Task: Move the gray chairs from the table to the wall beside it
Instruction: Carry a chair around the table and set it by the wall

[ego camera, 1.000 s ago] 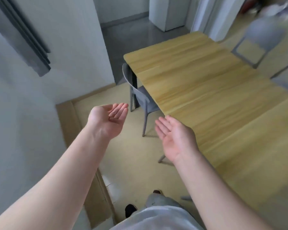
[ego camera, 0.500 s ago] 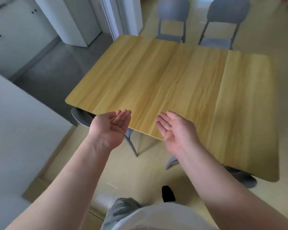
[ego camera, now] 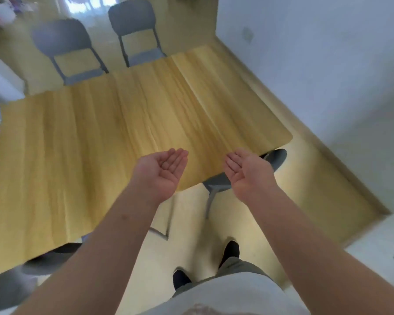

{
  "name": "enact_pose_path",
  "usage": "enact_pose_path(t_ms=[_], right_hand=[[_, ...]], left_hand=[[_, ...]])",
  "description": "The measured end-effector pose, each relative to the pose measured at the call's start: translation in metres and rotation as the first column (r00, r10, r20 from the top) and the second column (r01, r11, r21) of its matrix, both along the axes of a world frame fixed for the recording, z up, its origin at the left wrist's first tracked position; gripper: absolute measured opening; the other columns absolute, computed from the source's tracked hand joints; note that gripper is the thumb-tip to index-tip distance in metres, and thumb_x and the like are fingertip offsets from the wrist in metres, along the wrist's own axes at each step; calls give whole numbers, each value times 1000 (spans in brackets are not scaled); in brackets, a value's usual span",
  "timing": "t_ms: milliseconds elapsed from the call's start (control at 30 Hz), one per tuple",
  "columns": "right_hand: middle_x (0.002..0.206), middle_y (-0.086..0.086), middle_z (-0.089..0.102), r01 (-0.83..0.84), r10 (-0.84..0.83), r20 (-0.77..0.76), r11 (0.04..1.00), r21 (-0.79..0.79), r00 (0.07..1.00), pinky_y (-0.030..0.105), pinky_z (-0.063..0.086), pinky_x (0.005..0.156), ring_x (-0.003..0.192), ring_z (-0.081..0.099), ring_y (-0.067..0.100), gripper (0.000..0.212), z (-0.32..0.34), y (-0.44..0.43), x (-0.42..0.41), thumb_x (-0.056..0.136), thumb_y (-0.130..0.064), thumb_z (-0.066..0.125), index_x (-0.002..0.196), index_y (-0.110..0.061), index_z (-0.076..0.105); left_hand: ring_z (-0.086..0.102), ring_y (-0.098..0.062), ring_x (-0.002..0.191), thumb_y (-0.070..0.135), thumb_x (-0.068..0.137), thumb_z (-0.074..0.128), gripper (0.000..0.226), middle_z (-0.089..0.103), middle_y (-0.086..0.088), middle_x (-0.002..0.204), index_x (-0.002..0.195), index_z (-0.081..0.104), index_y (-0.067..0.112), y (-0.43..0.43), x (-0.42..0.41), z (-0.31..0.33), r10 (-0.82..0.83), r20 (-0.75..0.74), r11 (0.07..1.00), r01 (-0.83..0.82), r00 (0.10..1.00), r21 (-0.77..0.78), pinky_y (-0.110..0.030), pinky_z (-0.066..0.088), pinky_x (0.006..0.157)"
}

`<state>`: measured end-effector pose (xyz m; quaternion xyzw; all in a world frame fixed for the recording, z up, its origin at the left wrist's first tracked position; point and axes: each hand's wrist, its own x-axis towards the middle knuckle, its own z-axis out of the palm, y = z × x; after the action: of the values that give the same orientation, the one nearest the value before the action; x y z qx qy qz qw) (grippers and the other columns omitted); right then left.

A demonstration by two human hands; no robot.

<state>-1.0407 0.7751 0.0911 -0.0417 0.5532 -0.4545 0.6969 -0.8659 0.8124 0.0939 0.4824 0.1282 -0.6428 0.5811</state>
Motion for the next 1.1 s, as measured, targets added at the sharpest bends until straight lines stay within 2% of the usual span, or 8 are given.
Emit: enact_pose_path(t_ms=[267,400,500,600,767,933,1033,1100], right_hand=[[124,18,65,353,-352,-16,936,19,936,41,53,100,110,67,29,33,-5,36,-83,95,-2,57,127,7,55],[113,16,67,454,-456,15,888,72,890,39,54,99,103,69,26,5,-13,45,-114,95,-3,58,92,-1,62],[97,12,69,476,-481,23,873,100,877,37,54,97,93,70,23,10,-19,48,-122,93,-2,60,83,-4,61],[89,11,70,490,-496,7,860,145,868,36,57,94,86,69,22,6,-34,46,-130,91,-1,60,86,-1,65],[100,11,69,486,-498,-7,843,231,867,37,58,92,93,69,22,10,-63,40,-131,91,-2,61,98,1,67],[94,12,69,554,-572,-8,790,263,820,37,55,97,102,69,24,18,-83,22,-118,91,0,61,108,5,64],[112,17,71,579,-593,-56,755,309,803,36,55,97,112,66,33,27,-96,4,-103,89,1,62,114,11,64],[129,28,61,568,-589,-53,746,346,806,40,46,107,132,47,40,40,-108,-7,-92,92,1,54,128,17,51]], left_hand=[[67,-35,106,-1,96,46,28,67,-24,117,120,56,-11,-43,-76,17,-358,23,930,358,934,-86,-41,54,94],[65,-35,107,-2,95,49,30,66,-26,117,122,54,-12,-61,-122,22,-541,105,826,551,834,-122,-41,53,95],[64,-35,107,-2,95,48,35,64,-26,118,129,50,-11,-73,-146,12,-620,216,757,647,754,-87,-41,55,91],[59,-35,116,-1,97,47,40,60,-25,125,136,44,-10,-87,-169,-6,-747,277,633,774,604,21,-42,49,101],[58,-34,118,2,98,47,44,56,-25,130,140,41,-8,-129,-196,-32,-883,369,377,906,289,191,-42,46,105],[58,-33,113,5,99,46,41,55,-25,132,138,42,-7,-182,-225,-69,-895,446,139,942,-13,305,-37,49,96],[57,-33,117,8,98,49,45,55,-22,134,141,41,-5,-209,-242,-96,-864,472,22,924,-174,382,-37,49,98],[56,-32,121,10,98,49,46,54,-21,134,141,41,-3,-225,-250,-116,-854,447,-65,907,-266,416,-39,47,103]])
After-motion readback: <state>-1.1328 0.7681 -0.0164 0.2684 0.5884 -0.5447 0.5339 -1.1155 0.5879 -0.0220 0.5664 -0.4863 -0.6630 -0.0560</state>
